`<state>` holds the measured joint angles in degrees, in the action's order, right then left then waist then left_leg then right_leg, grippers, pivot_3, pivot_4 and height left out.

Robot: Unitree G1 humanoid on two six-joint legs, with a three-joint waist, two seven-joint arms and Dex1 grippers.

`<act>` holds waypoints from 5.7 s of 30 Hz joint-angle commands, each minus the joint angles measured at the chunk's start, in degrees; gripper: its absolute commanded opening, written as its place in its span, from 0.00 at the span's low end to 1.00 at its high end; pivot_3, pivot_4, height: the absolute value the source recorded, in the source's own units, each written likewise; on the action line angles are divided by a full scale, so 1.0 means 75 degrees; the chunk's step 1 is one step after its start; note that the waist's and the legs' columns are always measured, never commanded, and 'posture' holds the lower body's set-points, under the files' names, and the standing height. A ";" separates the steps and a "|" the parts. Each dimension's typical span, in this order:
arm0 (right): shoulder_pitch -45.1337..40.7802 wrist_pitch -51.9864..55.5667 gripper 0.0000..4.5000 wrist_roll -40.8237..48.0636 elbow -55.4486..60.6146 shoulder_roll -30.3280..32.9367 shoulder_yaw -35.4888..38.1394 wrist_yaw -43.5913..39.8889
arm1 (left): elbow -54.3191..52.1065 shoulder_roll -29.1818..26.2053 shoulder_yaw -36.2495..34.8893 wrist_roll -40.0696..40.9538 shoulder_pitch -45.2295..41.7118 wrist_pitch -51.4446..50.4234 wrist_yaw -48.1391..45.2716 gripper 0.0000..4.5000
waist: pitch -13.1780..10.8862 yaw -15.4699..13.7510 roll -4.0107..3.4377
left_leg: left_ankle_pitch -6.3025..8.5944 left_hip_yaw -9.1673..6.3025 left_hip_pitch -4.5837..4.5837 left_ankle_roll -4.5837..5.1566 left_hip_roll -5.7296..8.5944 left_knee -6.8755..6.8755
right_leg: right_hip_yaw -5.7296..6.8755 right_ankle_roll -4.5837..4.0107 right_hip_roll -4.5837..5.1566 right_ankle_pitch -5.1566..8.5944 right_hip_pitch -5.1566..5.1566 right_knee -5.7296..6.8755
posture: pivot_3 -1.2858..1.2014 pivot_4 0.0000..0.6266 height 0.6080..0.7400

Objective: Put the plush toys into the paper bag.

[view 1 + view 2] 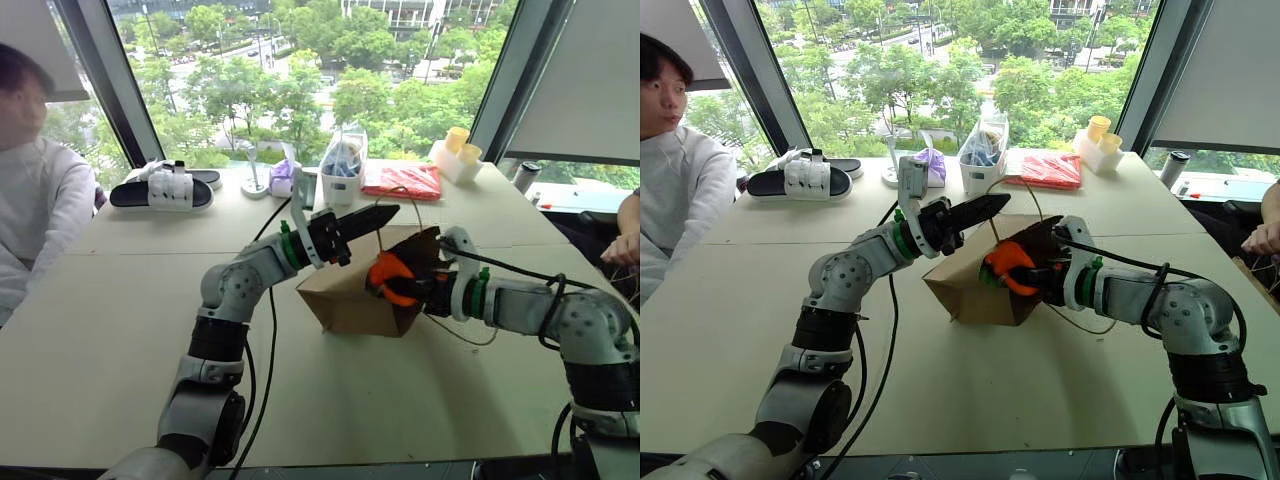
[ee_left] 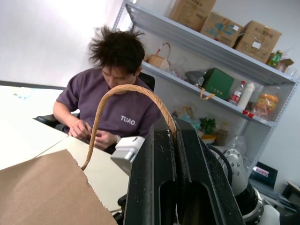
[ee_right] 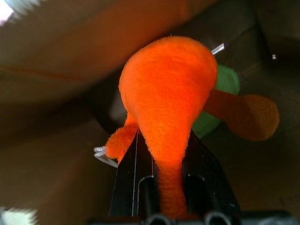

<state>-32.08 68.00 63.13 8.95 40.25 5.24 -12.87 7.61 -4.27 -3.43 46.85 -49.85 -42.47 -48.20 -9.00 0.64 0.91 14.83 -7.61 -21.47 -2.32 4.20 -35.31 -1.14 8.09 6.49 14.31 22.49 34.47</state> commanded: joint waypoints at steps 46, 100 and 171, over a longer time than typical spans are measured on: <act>0.6376 -0.2221 0.99 0.1784 0.2060 -0.2779 0.3654 0.0514 | 0.0427 0.0166 -0.0394 0.0101 -0.0316 0.0291 -0.0045 0.00 | 0.0006 -0.0164 -0.0007 | 0.0006 0.0003 0.0013 0.0009 -0.0003 -0.0004 | -0.0006 0.0000 -0.0004 0.0000 -0.0024 -0.0016 | 0.52 0.24 1.00; 0.5074 -0.4261 1.00 0.4994 0.3892 -0.0457 0.3207 0.0412 | 0.1595 -0.0591 -0.1179 0.0013 -0.0316 0.0116 -0.0068 0.99 | 0.0002 -0.0179 0.0002 | 0.0006 -0.0009 0.0007 0.0010 -0.0004 -0.0007 | 0.0008 0.0001 -0.0004 0.0000 -0.0025 -0.0016 | 0.52 0.24 1.00; 0.1073 -0.2273 0.01 -0.0080 0.1026 -0.2180 -0.0429 -0.1487 | -0.4038 -0.2458 0.1205 -0.1510 0.3579 -0.0166 0.2120 1.00 | 0.0011 -0.0010 0.0008 | 0.0006 -0.0016 0.0011 0.0007 -0.0005 0.0010 | -0.0011 -0.0008 -0.0001 -0.0002 -0.0002 -0.0003 | 0.52 0.24 1.00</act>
<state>-23.15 51.99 63.16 16.24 24.44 0.92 -23.65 -21.93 -22.59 5.18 36.62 -22.19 -45.58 -31.92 -8.92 0.57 0.97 14.88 -7.72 -21.39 -2.27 4.16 -35.24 -1.22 8.03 6.48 14.30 22.48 34.45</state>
